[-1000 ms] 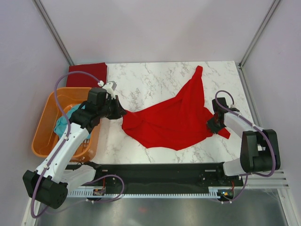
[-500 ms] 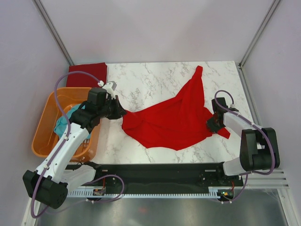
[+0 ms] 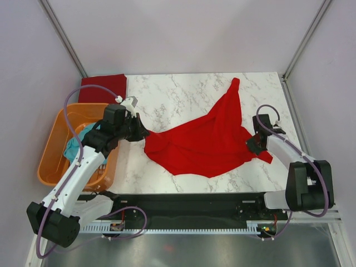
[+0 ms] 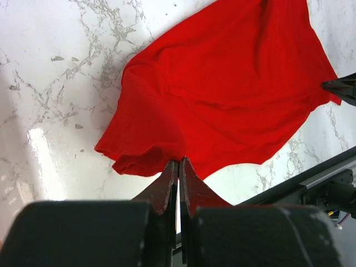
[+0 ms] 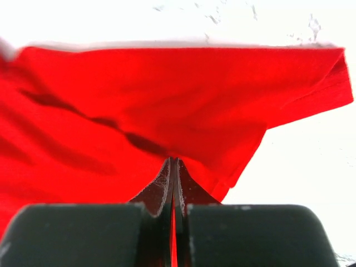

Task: Fold and stack the t-shirts
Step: Flatten the tshirt out

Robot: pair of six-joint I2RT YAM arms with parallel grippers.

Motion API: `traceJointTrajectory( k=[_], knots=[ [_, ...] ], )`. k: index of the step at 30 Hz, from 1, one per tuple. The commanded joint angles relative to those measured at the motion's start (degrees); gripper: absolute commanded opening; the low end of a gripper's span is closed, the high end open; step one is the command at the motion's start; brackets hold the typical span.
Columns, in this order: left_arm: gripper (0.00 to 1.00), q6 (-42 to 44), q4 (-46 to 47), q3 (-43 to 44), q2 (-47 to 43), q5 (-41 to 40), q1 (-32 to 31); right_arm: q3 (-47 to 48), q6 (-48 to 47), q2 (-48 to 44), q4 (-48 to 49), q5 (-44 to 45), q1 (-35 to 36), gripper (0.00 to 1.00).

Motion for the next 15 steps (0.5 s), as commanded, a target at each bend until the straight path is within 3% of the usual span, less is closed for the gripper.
traceJointTrajectory(
  k=[1,5,8,15],
  knots=[
    [0.02,-2.18,1.64,0.84,-0.78,-0.87,0.28,2.92,-2.1,-5.81,-0.82,2.83,-0.06,0.0],
    [0.02,-3.84,1.91,4.08,0.8,-3.33,0.28,7.65,-5.96,-9.87,-0.47,2.13,-0.15,0.0],
    [0.02,-4.2,2.08,14.94,4.23,-5.79,0.36,17.13,-9.91,-10.49,-2.04,3.26,-0.15,0.0],
    [0.02,-7.09,1.82,40.81,12.05,-6.51,1.42,53.65,-14.67,-9.0,-11.88,8.01,-0.67,0.0]
  ],
)
